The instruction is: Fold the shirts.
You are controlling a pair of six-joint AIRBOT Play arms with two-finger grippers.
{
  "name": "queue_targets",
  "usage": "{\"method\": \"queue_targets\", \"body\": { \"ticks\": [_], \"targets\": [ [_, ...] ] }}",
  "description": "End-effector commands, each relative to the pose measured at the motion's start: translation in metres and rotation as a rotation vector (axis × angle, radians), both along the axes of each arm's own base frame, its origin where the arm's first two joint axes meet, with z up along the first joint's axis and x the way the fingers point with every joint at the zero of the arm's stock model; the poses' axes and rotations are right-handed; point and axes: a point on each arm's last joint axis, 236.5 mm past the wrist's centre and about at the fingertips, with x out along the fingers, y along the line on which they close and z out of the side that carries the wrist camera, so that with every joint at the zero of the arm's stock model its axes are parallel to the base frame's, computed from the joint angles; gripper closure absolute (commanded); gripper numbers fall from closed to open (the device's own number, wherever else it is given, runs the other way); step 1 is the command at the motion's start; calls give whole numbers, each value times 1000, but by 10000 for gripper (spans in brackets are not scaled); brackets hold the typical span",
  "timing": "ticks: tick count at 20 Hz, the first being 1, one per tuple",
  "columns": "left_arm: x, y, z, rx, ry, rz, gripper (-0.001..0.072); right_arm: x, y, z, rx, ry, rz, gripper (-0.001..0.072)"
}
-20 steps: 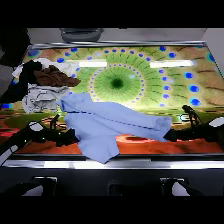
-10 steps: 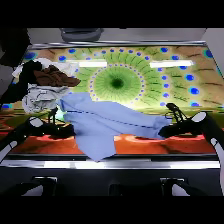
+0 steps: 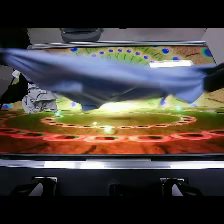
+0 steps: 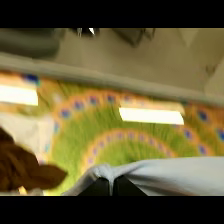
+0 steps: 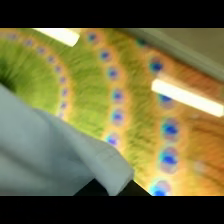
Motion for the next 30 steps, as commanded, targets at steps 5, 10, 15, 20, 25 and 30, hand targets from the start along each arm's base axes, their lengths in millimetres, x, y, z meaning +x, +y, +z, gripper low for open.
{"method": "queue_targets", "body": {
  "ticks": [5, 10, 15, 20, 25, 30],
  "targets": [
    [-129, 7, 131, 11, -369, 142, 677, -119, 3, 107, -51, -253, -111, 660],
    [-109, 17, 118, 50, -317, 162, 677, -128, -2, 56, -55, -27, -124, 661],
    [14, 37, -71, 33, 258, 88, 677, -116, -8, -140, 50, 792, -78, 661],
    [110, 23, -297, 21, 652, -9, 676, 1, -9, -301, 245, 803, -122, 660],
    [154, 0, -399, -132, 814, -23, 674, 108, -7, -349, 588, 563, -282, 659],
    [158, -36, -426, -319, 889, -71, 519, 113, -2, -364, 666, 584, -307, 424]
  ]
}}
